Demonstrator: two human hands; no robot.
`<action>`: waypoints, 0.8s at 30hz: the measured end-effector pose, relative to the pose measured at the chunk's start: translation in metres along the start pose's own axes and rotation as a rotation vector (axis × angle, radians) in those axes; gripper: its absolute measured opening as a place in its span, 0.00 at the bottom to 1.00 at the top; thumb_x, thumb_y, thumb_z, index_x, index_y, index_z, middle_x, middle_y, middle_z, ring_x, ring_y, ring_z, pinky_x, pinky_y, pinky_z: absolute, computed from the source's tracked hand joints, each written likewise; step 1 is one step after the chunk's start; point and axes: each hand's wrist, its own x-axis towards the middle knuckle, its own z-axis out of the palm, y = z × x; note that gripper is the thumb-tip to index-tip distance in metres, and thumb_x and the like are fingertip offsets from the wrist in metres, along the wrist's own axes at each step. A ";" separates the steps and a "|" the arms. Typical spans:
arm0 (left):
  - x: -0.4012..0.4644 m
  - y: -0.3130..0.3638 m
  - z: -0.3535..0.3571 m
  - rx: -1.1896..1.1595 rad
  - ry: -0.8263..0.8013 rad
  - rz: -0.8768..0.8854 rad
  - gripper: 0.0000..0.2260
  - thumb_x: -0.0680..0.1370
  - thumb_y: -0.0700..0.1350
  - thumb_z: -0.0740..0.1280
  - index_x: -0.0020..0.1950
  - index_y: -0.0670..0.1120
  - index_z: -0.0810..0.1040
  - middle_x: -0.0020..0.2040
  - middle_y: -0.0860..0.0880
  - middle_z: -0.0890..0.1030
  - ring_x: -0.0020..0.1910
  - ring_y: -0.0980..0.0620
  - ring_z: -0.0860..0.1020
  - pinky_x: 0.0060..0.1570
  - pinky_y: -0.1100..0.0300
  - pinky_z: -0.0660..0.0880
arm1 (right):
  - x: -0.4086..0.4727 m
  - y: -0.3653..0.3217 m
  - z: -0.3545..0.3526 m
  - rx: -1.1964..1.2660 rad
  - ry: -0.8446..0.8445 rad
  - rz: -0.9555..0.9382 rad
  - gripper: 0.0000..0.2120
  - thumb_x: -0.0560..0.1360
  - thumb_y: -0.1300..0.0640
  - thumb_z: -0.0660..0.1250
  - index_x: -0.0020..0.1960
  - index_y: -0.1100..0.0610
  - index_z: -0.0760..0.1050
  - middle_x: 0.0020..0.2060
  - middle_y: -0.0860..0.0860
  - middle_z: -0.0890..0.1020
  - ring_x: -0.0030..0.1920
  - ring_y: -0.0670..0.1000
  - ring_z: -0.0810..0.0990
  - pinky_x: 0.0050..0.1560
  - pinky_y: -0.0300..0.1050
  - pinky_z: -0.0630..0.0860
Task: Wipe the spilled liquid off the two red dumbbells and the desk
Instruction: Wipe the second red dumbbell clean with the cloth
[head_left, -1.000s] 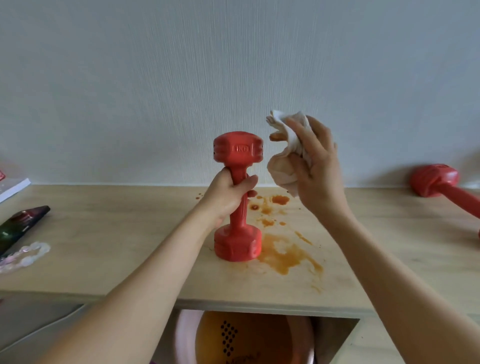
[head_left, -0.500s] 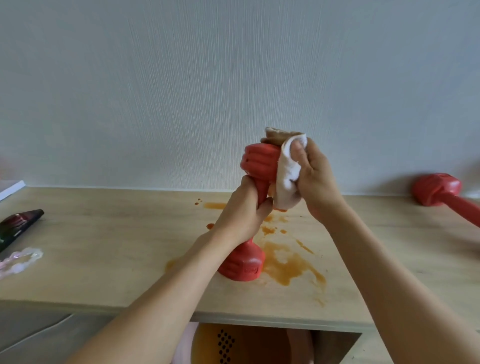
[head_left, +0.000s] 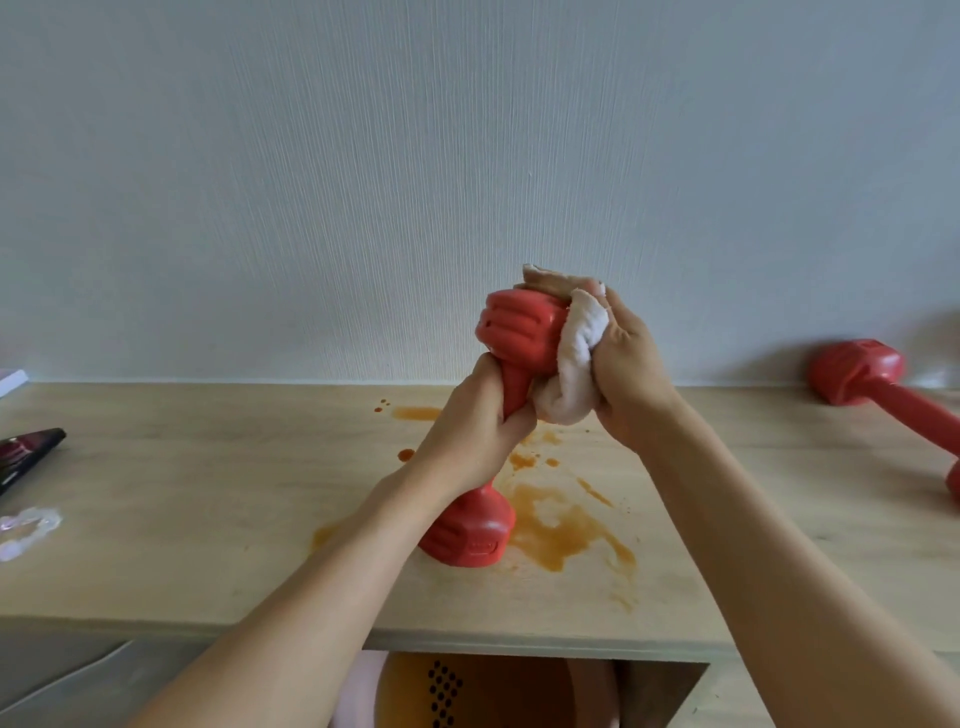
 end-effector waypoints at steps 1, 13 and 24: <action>0.001 -0.001 -0.001 -0.010 -0.002 -0.006 0.08 0.73 0.37 0.65 0.47 0.43 0.65 0.33 0.49 0.73 0.29 0.54 0.72 0.28 0.64 0.67 | 0.000 0.001 0.001 -0.083 0.038 0.000 0.19 0.82 0.51 0.49 0.59 0.56 0.76 0.58 0.50 0.80 0.61 0.45 0.77 0.64 0.42 0.69; -0.003 0.000 0.000 -0.077 -0.068 0.069 0.08 0.70 0.49 0.63 0.46 0.53 0.66 0.34 0.54 0.75 0.30 0.59 0.75 0.32 0.61 0.72 | -0.005 -0.015 -0.013 -0.075 -0.035 0.056 0.18 0.81 0.62 0.51 0.56 0.56 0.80 0.55 0.49 0.82 0.59 0.45 0.78 0.66 0.44 0.71; 0.001 -0.013 -0.009 -0.329 0.094 -0.171 0.07 0.77 0.37 0.63 0.44 0.46 0.68 0.31 0.48 0.73 0.24 0.58 0.75 0.30 0.60 0.73 | -0.019 0.002 -0.016 -0.554 0.209 0.098 0.12 0.79 0.50 0.59 0.53 0.58 0.73 0.43 0.55 0.82 0.45 0.57 0.81 0.47 0.54 0.77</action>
